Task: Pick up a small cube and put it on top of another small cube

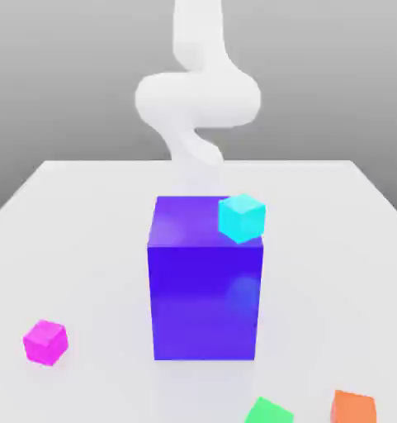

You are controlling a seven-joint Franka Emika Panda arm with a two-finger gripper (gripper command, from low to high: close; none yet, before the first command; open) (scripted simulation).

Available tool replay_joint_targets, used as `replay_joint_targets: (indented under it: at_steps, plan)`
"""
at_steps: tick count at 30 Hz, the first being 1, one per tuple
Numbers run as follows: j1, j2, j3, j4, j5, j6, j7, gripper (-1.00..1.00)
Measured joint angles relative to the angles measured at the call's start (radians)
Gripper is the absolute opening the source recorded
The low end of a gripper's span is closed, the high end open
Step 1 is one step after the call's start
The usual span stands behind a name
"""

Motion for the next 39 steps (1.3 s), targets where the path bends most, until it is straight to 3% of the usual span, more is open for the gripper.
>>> replay_joint_targets:
  at_steps: [11,20,25,30,35,36,39]
  plan:
    - [-0.293,0.344,0.075,-0.098,-0.103,0.157,0.51,0.0]
    - [-0.438,0.619,0.038,-0.178,-0.16,0.285,0.902,0.0]
    - [-0.515,0.765,0.006,-0.224,-0.12,0.362,1.068,0.0]
    - [-0.548,0.907,-0.005,-0.263,-0.004,0.446,1.162,0.0]
    - [-0.553,1.086,-0.009,-0.236,0.002,0.586,1.179,0.0]
    - [-0.55,1.106,-0.011,-0.232,0.001,0.602,1.18,-1.0]
    - [-0.55,1.106,-0.011,-0.232,0.0,0.603,1.18,-1.0]
